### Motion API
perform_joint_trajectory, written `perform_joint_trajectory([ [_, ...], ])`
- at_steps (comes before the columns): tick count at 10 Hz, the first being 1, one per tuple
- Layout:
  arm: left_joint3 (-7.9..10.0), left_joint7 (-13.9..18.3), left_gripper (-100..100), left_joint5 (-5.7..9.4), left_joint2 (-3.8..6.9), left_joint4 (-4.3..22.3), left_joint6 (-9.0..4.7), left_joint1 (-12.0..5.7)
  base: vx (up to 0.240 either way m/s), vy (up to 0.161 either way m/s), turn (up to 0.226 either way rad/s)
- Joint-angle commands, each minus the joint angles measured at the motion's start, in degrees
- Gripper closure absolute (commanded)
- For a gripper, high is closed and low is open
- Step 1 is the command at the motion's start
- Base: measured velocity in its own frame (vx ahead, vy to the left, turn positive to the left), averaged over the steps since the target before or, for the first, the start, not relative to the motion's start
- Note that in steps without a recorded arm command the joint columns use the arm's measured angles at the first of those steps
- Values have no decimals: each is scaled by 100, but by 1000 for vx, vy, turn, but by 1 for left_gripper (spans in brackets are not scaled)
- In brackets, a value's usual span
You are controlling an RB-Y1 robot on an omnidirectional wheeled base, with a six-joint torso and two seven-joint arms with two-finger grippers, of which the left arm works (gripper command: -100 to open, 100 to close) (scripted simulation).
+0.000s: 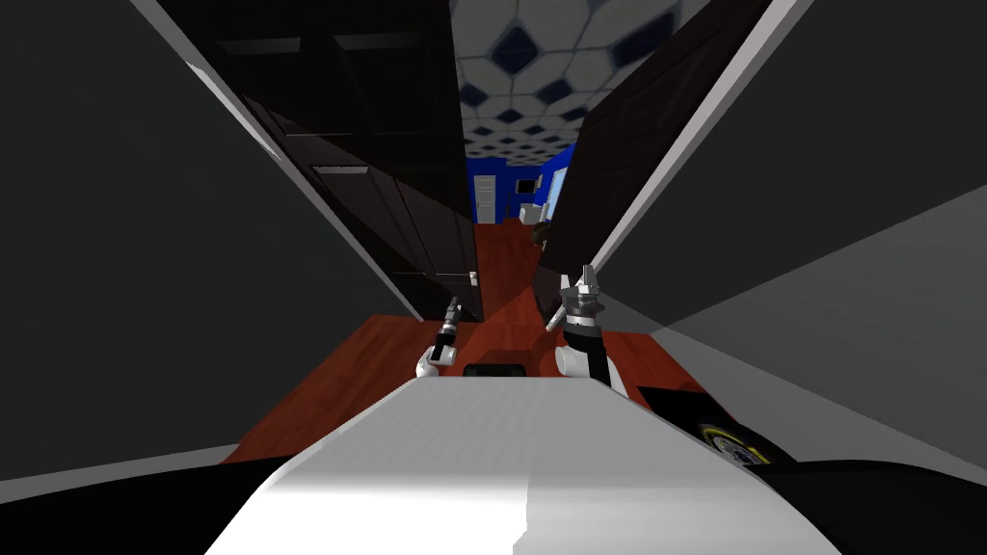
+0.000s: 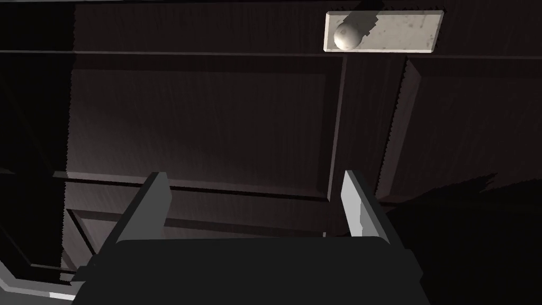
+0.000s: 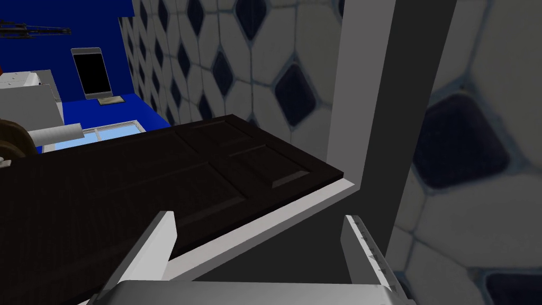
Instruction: Push the door open
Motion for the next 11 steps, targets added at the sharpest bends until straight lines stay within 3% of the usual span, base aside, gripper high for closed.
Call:
perform_joint_trajectory([
  [1, 5, 25, -100, -9, -10, 285, -59, -111, 99, -5, 10],
  [11, 18, 170, -100, -60, -53, 1536, -232, -598, 108, -5, 9],
])
